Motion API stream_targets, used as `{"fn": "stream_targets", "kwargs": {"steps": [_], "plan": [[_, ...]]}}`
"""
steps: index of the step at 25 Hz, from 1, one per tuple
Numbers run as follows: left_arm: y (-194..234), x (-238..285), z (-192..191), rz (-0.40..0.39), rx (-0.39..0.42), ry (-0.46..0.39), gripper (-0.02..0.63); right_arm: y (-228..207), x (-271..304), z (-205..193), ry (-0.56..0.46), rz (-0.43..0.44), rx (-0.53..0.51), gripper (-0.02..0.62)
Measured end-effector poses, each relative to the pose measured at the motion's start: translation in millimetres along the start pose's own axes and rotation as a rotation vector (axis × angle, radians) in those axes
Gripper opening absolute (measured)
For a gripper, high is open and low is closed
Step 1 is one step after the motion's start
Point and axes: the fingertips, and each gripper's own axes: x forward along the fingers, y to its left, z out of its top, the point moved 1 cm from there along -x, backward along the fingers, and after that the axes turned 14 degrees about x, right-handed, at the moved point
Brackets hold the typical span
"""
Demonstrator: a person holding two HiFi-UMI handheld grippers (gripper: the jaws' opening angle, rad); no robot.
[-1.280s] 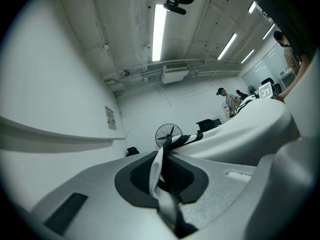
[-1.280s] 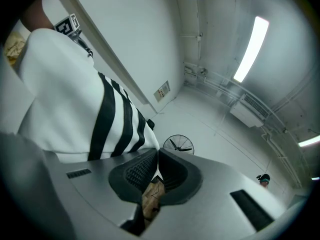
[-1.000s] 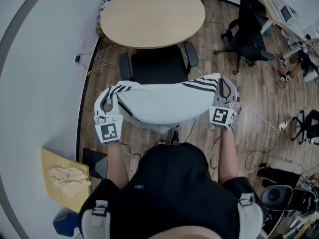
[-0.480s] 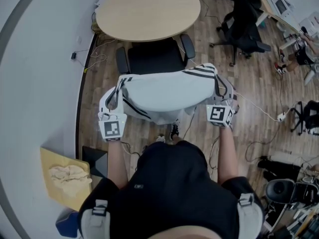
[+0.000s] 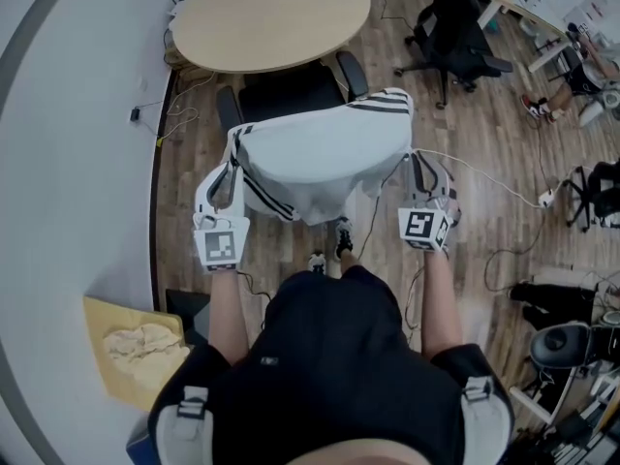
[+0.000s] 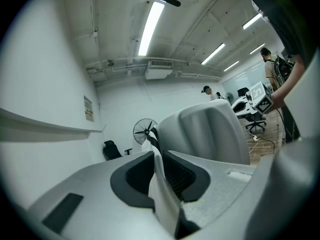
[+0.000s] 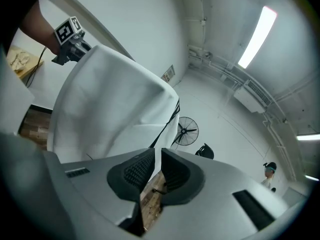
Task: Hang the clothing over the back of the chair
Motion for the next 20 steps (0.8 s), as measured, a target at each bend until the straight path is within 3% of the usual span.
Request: {"fn": "stream_targets", "kwargs": {"steps": [10, 20], "plan": [[-3, -36, 3, -0.043, 0.018, -0.035, 0.041, 17, -52, -9, 0.019, -0.050, 0.018, 0.026], [-2, -43, 3, -0.026, 0.003, -0.057, 0.002, 24, -49, 1, 0.005, -0.025, 0.007, 0.014]]}}
